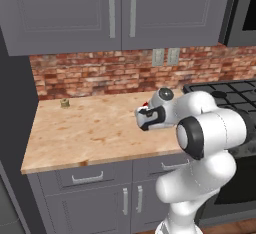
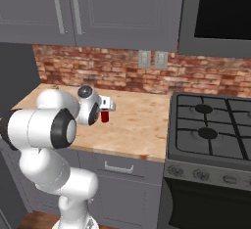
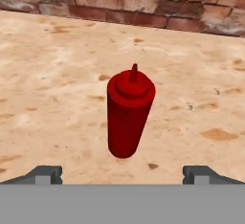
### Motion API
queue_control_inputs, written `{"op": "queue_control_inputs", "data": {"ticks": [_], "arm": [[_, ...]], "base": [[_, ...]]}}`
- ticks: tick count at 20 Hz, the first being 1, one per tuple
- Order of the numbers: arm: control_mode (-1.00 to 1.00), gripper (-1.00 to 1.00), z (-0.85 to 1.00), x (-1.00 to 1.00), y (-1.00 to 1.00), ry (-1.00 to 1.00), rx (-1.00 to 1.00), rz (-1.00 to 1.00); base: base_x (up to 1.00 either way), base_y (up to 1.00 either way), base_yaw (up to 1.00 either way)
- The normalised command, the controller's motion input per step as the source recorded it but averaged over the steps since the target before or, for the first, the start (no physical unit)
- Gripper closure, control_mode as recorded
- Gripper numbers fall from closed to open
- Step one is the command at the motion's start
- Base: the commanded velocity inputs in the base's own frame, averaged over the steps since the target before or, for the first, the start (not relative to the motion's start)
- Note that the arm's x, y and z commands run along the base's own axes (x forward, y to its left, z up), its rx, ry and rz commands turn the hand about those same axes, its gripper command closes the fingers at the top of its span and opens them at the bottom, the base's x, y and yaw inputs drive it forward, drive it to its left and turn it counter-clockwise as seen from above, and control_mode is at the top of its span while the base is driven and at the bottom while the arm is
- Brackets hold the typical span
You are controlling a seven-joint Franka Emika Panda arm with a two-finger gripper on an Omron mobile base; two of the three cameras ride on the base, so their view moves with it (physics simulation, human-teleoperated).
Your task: Pick the ketchup and syrup bottle from the counter and place them in the cabinet.
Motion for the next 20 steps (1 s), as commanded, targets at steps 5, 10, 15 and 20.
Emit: {"op": "queue_control_inputs", "data": {"ticks": [5, 10, 15, 20], "arm": [[-1.0, -1.0, -0.08, 0.25, 0.0, 0.0, 0.0, 0.0], [-1.0, -1.0, -0.07, 0.25, 0.0, 0.0, 0.0, 0.0], [-1.0, -1.0, -0.09, 0.22, 0.0, 0.0, 0.0, 0.0], [-1.0, -1.0, -0.11, 0.23, 0.0, 0.0, 0.0, 0.0]], "base": [[0.0, 0.0, 0.0], [0.0, 0.0, 0.0], [0.0, 0.0, 0.0], [0.0, 0.0, 0.0]]}}
